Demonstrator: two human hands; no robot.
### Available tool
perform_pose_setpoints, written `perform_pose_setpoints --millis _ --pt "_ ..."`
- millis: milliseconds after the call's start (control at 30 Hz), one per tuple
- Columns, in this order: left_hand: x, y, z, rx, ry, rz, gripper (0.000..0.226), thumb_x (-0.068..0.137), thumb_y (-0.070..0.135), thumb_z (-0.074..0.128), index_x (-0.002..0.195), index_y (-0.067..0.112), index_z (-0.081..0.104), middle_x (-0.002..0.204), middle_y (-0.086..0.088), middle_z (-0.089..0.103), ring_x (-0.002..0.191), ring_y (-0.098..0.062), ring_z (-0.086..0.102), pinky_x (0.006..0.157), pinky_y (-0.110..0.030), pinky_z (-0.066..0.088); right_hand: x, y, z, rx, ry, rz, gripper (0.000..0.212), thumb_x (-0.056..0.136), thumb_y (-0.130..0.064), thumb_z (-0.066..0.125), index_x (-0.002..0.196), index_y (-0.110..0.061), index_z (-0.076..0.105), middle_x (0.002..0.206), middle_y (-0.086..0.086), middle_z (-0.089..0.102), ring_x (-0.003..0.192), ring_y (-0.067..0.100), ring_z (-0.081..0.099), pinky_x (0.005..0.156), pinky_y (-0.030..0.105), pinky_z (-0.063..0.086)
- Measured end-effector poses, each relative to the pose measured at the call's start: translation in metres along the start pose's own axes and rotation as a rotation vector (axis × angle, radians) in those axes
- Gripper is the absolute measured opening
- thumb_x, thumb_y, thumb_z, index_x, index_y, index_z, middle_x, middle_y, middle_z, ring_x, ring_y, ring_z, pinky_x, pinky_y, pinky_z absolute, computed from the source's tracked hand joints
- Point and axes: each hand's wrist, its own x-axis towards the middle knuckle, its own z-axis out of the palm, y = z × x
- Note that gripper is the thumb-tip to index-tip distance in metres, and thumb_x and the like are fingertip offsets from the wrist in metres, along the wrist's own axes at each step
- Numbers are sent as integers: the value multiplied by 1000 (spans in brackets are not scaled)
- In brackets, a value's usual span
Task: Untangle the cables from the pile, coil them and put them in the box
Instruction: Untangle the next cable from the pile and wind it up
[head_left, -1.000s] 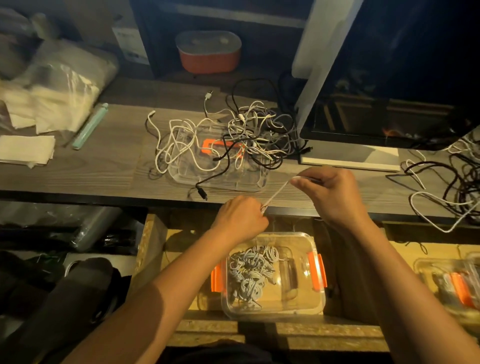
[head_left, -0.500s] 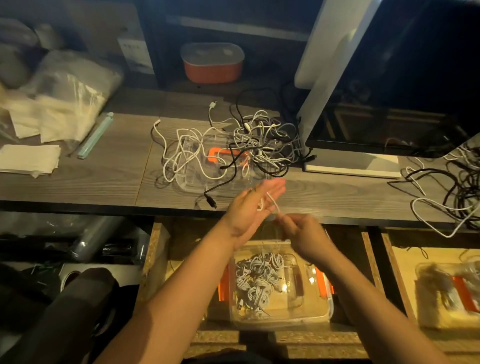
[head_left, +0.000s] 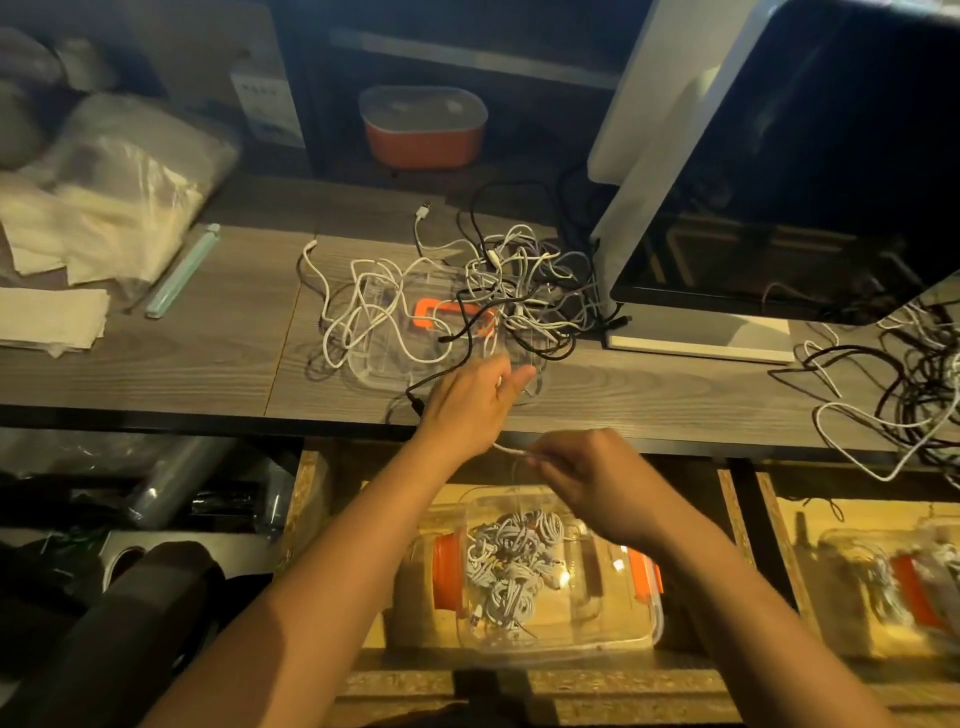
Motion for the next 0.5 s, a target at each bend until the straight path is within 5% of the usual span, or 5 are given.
perform_pose_setpoints --millis 133,200,333,433,500 --pt "-15 -2 3 -82 -175 46 76 74 83 9 84 19 49 88 3 53 81 -18 52 70 -34 40 -1 4 -25 41 135 49 16 94 -26 52 95 -20 67 82 -7 65 76 8 61 71 29 51" --pt "-23 3 3 -60 -316 65 69 67 88 26 88 26 47 92 9 50 83 -13 49 67 -30 36 1 7 -33 112 204 78 13 93 -24 54 94 -20 67 82 -7 65 78 10 61 72 35 53" --pt "-30 12 9 45 -340 0 14 82 20 62 95 27 61 96 1 60 83 -13 52 69 -25 39 7 11 -36 79 274 96 14 91 -26 57 94 -19 69 85 -2 68 79 14 62 73 43 54" --pt "-32 19 4 -129 -362 -91 30 92 10 47 69 28 55 68 4 51 57 -7 44 48 -20 31 9 15 -36 167 339 130 12 89 -27 60 89 -22 70 82 2 69 78 20 62 71 45 53" --pt "-29 18 6 -268 -383 -135 24 96 15 46 95 28 66 67 5 52 54 -6 45 45 -17 31 10 18 -35 243 374 166 11 87 -27 62 87 -20 71 79 4 68 75 22 61 67 42 50"
